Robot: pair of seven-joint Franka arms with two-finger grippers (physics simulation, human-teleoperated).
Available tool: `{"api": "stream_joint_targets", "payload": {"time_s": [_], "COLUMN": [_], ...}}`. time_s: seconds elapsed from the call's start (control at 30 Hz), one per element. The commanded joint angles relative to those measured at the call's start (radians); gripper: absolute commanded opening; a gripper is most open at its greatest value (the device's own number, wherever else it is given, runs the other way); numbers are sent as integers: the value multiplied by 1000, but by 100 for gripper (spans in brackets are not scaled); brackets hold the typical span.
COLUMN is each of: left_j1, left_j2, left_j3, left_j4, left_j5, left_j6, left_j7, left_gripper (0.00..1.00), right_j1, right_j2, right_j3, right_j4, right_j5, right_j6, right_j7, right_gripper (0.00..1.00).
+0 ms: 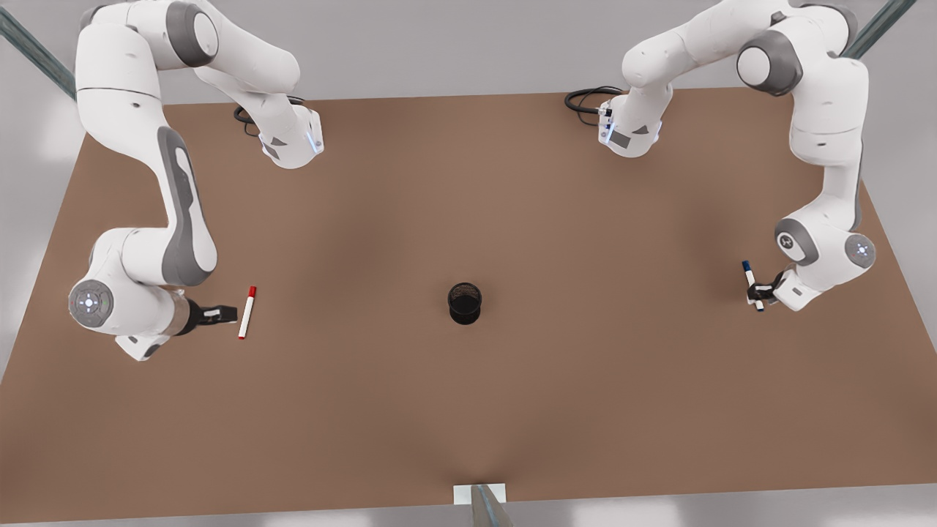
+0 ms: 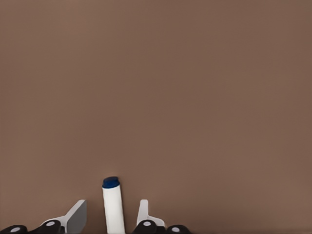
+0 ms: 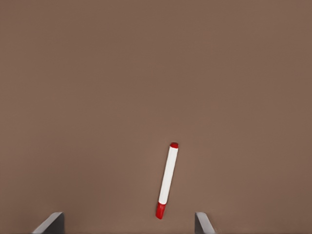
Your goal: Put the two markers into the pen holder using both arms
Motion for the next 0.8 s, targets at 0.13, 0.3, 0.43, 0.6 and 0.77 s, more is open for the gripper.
{"api": "stream_joint_targets", "payload": {"time_s": [0.13,0.3,0.43,0.6,0.77], "left_j1": [0,0,-2,-9,-9], "left_j2": [4,6,6,-20,-192], "left_j3": [0,0,0,-3,-179], "left_j4": [-1,-1,-1,1,34], "left_j5": [-1,-1,-1,-1,-370], "left_j6": [15,14,9,-15,-293], "left_j7": [135,132,124,87,77], "left_gripper": [49,39,28,21,21], "right_j1": [-8,-62,-63,-65,-73], "right_j2": [129,183,166,177,177], "right_j3": [-8,-8,-8,-11,-9], "right_j4": [-11,-55,-132,-175,-206], "right_j5": [-11,-14,-60,-120,-122], "right_j6": [148,173,213,246,263], "right_j7": [221,244,257,285,285], "right_gripper": [100,100,100,98,81]}}
